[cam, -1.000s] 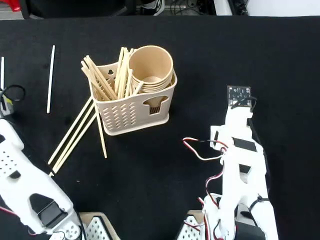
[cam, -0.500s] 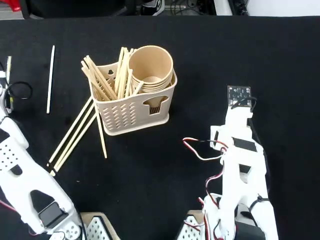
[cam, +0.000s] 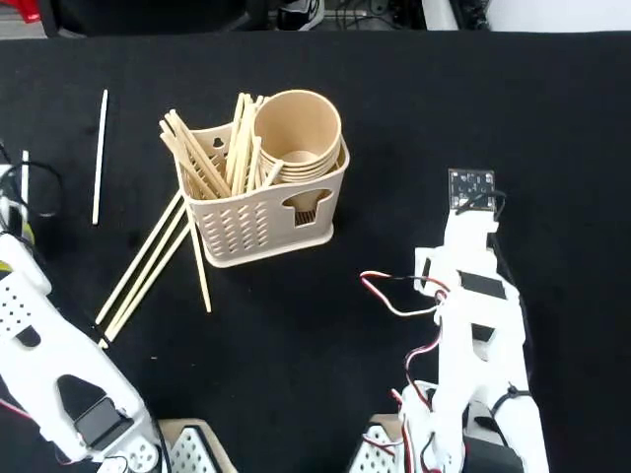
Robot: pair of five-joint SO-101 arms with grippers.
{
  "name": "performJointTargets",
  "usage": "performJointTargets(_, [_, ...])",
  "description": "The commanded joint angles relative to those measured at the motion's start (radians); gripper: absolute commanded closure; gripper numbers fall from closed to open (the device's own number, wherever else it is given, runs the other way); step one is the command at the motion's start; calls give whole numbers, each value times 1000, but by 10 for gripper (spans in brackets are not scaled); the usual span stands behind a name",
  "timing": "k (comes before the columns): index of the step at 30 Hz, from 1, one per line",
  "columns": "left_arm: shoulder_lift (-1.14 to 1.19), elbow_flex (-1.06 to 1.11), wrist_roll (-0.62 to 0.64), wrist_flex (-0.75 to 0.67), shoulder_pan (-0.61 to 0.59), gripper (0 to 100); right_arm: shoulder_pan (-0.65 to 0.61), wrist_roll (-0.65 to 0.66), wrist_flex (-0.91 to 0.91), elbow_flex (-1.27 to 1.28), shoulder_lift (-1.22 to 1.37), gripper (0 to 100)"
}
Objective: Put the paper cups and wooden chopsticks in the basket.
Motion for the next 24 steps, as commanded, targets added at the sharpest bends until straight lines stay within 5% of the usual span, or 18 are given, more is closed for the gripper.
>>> performJointTargets(1, [-176, 216, -43, -25, -8, 971, -3, 12, -15, -2, -2, 977])
performJointTargets(6, [-385, 539, -43, -184, -12, 971, -3, 12, -15, -2, -2, 977])
performJointTargets(17, [-1033, 1409, -40, -839, 1, 970, -3, 12, -15, -2, -2, 977])
performJointTargets(24, [-1114, 1509, -46, -741, 1, 970, -3, 12, -15, -2, -2, 977])
